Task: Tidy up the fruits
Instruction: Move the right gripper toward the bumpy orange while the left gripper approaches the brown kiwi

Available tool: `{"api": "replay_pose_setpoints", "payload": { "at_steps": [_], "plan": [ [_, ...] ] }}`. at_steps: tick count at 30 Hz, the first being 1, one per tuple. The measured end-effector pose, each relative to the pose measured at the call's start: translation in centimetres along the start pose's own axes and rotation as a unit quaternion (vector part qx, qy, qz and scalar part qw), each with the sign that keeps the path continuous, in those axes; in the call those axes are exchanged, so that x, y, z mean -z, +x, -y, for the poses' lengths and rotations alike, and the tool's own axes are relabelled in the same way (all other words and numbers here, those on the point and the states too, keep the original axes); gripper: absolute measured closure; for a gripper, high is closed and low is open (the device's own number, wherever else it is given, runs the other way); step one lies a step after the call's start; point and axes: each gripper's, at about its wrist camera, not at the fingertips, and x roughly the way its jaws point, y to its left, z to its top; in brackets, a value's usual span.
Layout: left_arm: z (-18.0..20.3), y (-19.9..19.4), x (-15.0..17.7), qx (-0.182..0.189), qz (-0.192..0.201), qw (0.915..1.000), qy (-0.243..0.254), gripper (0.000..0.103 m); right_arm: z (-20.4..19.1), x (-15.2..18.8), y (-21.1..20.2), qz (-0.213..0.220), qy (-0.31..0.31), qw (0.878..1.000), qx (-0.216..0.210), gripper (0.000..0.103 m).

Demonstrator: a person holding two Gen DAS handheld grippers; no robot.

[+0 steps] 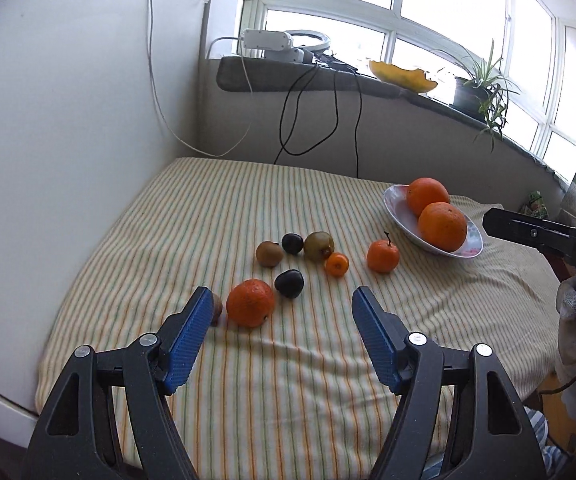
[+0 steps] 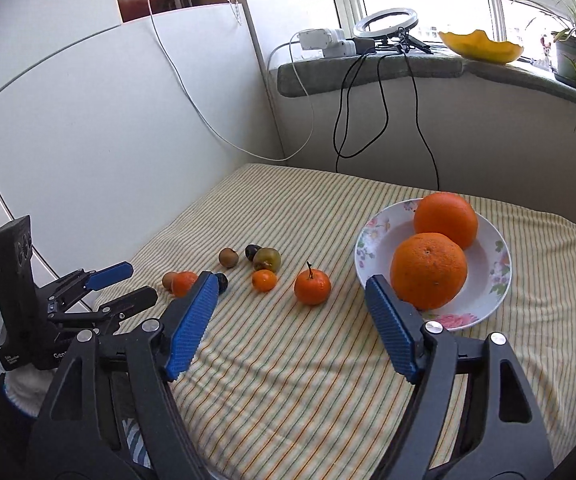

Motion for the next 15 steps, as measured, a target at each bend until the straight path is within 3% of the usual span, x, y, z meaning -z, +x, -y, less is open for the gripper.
{"api": "replay_pose_setpoints", "payload": {
  "at_steps": [6,15],
  "plan": [
    [-2.1,0.6,0.9,0.003,-0.006,0.9997,-0.024,0.047,-1.2,1.0,3.1,-0.040,-0.010,0.999,-0.017,0.052],
    [-4.7,1.9,1.9,0.004,-0.017,0.9983,-0.056,0.052,-4.9,1.4,7.3,-0.082,-0.068,0.993,-0.052,0.061]
  ]
}}
